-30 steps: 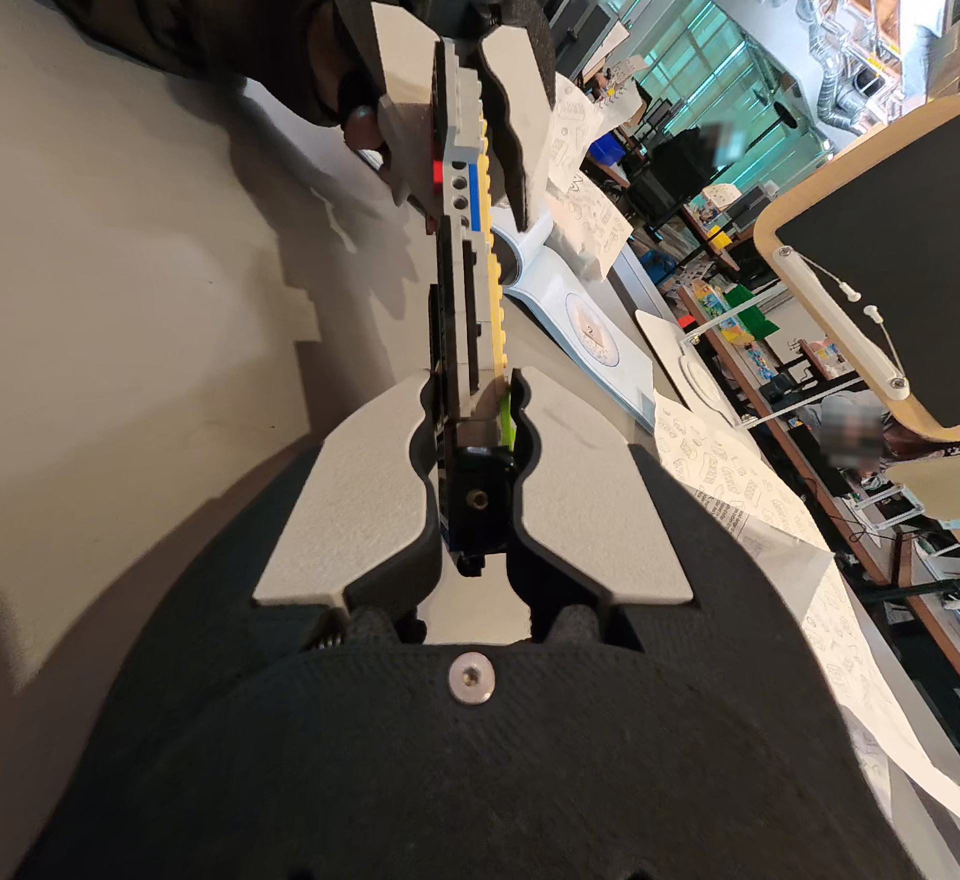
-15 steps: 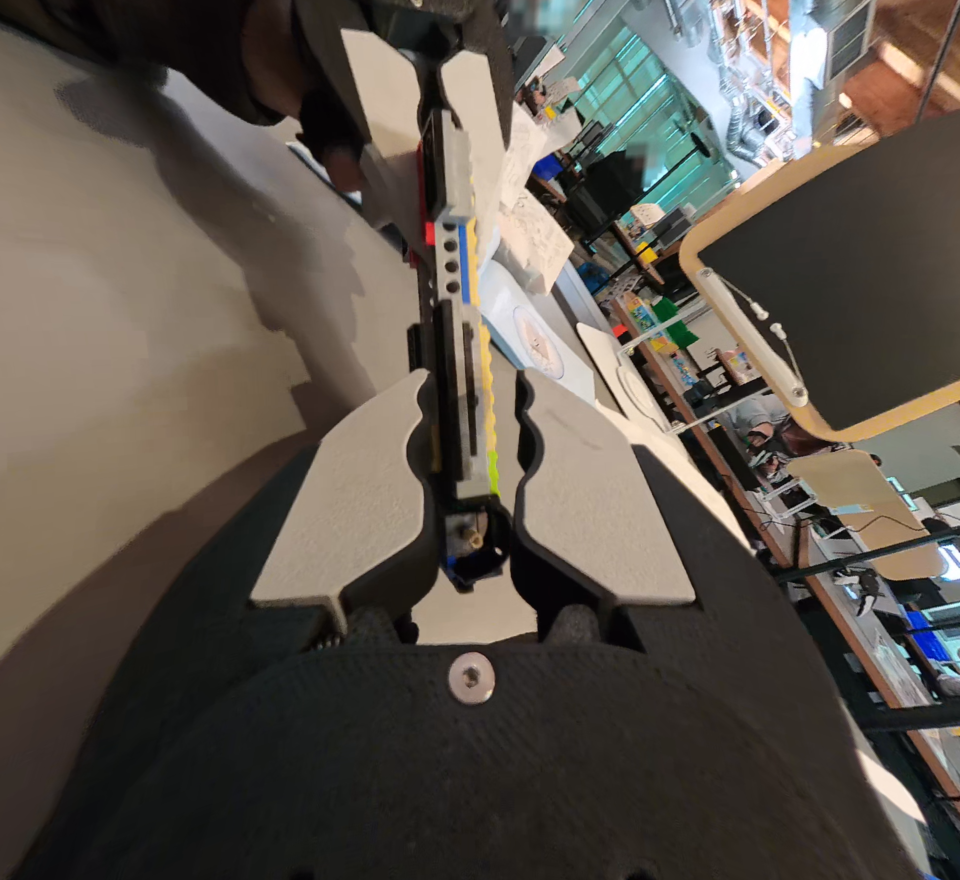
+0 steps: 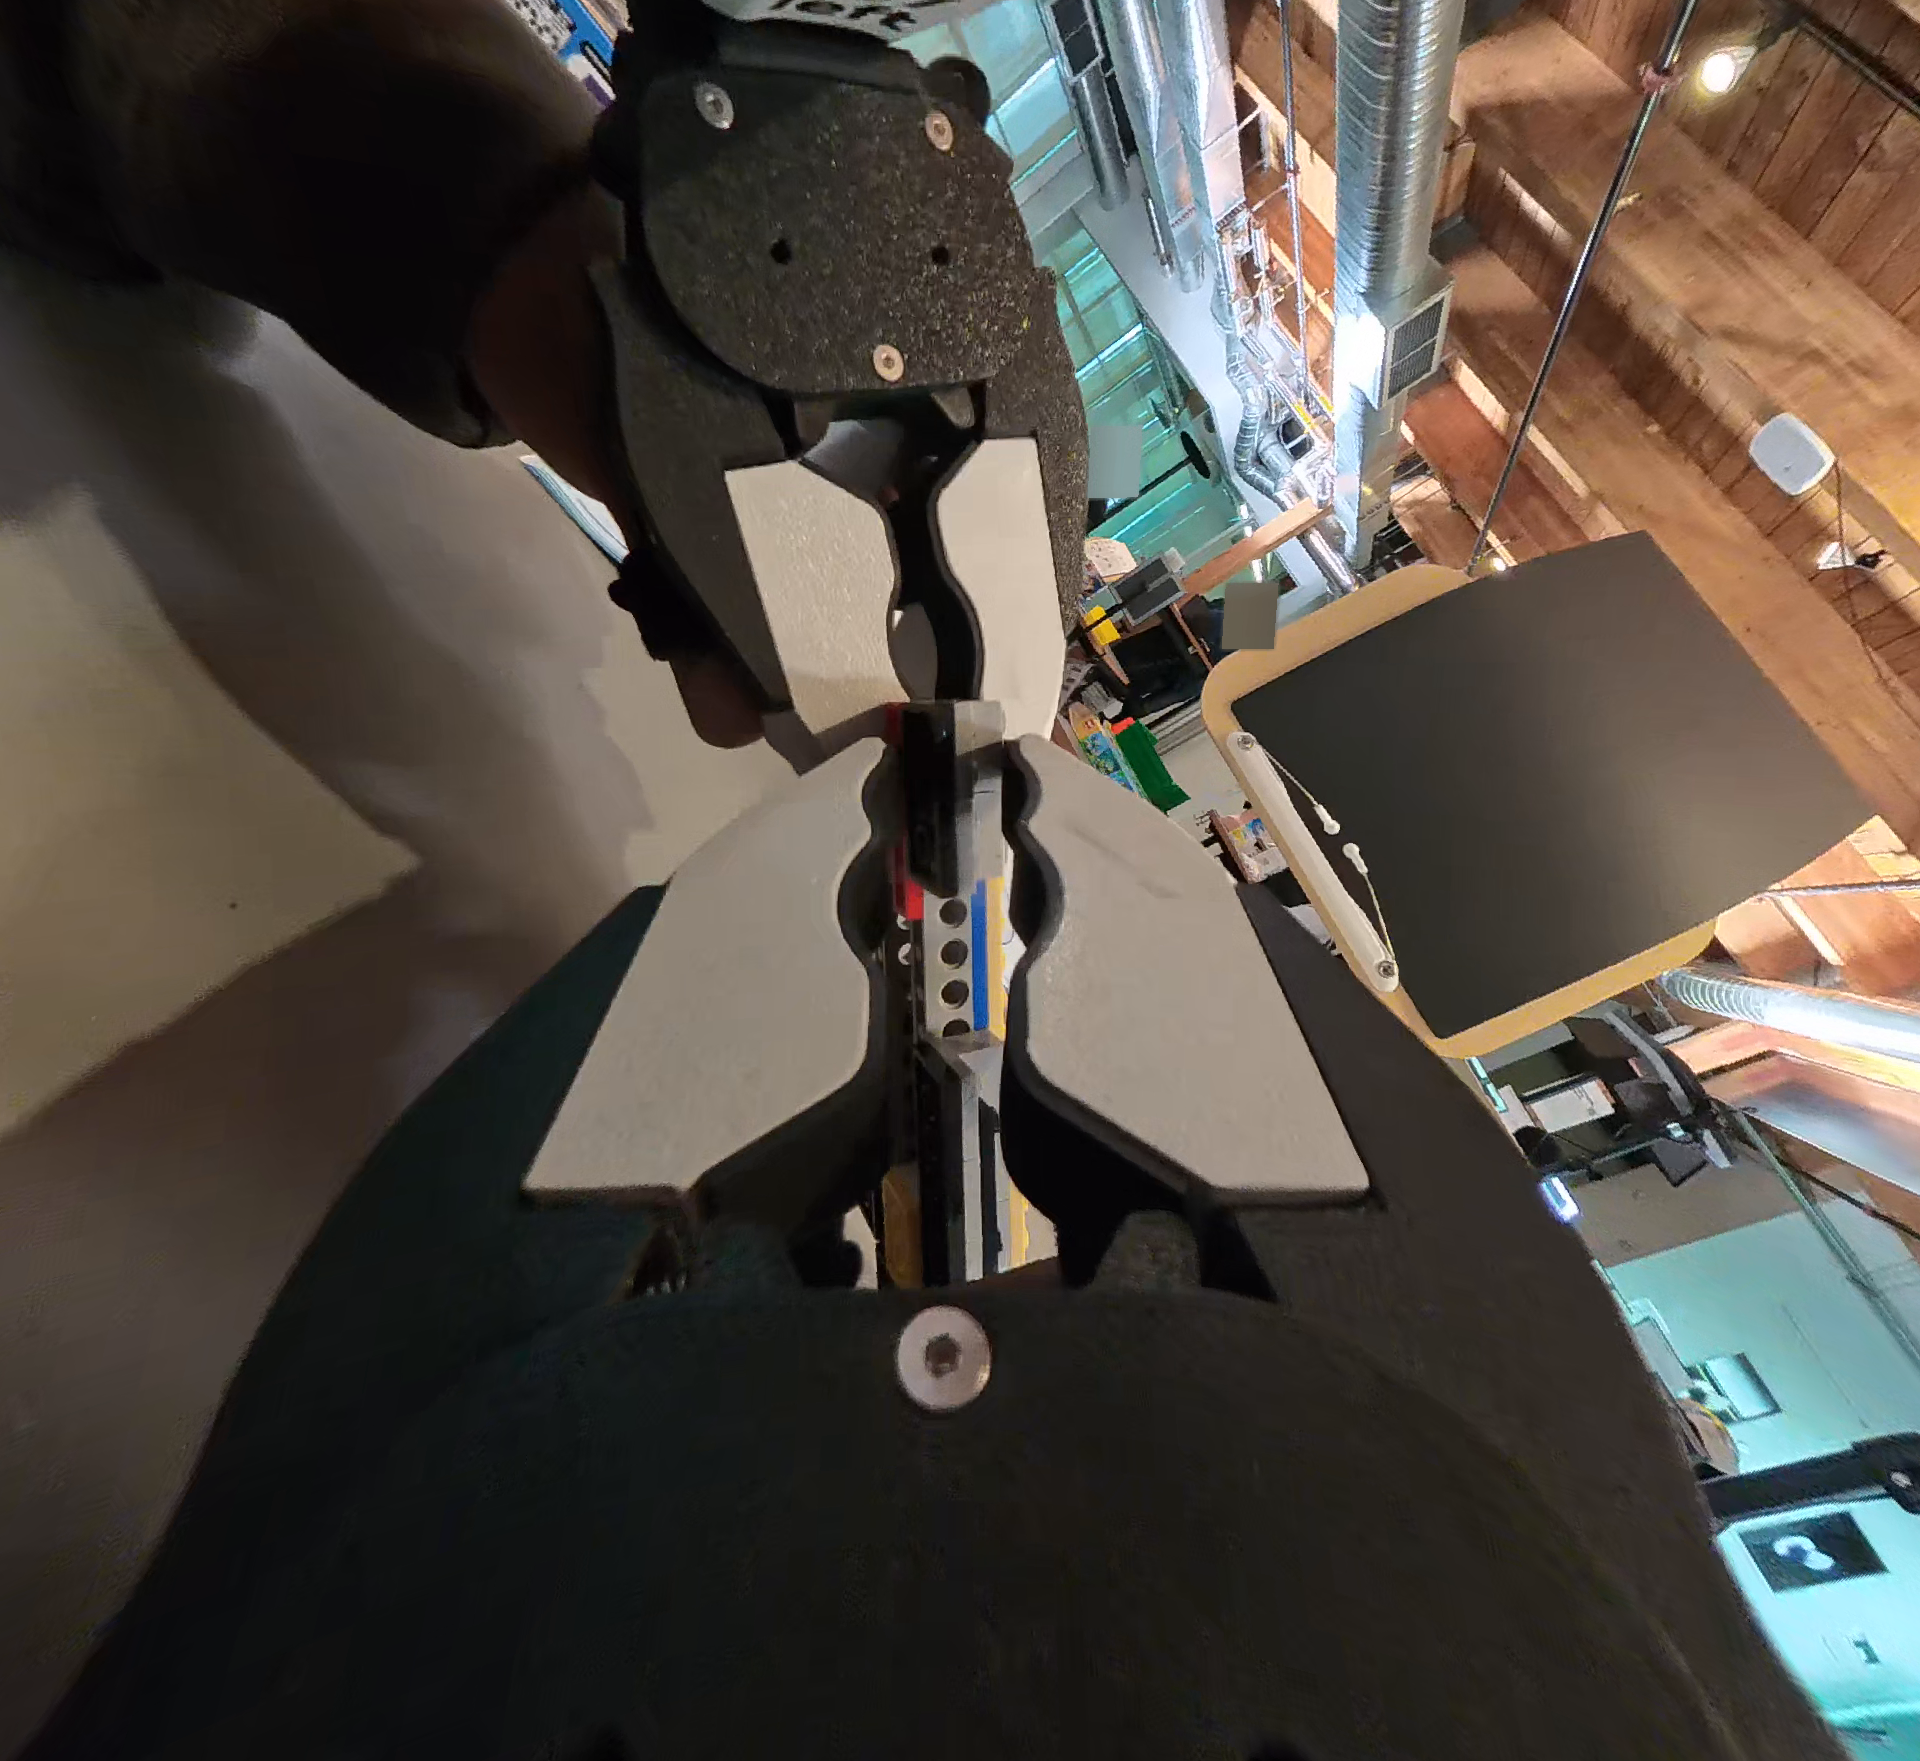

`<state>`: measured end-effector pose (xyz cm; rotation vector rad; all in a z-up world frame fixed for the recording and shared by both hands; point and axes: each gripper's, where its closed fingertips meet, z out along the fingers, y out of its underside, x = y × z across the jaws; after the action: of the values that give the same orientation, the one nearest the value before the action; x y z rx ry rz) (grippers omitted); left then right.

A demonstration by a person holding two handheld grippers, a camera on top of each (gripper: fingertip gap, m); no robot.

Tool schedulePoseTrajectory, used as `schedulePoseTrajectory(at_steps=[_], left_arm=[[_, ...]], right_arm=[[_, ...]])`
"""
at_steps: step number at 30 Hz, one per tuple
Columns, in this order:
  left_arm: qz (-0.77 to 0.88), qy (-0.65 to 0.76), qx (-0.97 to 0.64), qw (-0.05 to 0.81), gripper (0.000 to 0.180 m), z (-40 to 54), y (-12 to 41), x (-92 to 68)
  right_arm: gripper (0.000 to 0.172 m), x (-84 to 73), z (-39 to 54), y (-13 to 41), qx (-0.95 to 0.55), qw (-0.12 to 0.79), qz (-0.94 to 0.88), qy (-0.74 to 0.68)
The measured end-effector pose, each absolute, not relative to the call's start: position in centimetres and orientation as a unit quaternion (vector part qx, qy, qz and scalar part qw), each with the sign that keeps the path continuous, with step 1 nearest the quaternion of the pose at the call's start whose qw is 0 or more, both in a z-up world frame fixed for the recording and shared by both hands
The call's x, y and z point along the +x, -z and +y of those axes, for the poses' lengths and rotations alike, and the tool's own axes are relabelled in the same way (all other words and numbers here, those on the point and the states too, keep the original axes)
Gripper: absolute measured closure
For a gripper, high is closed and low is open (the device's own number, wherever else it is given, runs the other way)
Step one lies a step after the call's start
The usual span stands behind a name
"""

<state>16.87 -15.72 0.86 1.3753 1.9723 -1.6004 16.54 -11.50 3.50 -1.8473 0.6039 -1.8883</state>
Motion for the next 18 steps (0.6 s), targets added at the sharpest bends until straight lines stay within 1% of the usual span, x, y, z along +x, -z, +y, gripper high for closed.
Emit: schedulePoseTrajectory(at_steps=[2,6,18], left_arm=[[0.672,0.553,0.474,0.132,0.172,-15.77,-0.91,16.78],[0.662,0.567,0.471,0.135,0.16,-15.86,-1.24,16.68],[0.674,0.574,0.461,0.055,0.147,-15.49,-1.01,16.08]], right_arm=[[0.154,16.44,-11.52,-3.48,-0.667,0.214,0.215,0.68],[0.154,16.16,-11.37,-3.36,-0.671,0.214,0.203,0.681],[0.155,15.73,-11.31,-3.3,-0.674,0.238,0.203,0.669]])
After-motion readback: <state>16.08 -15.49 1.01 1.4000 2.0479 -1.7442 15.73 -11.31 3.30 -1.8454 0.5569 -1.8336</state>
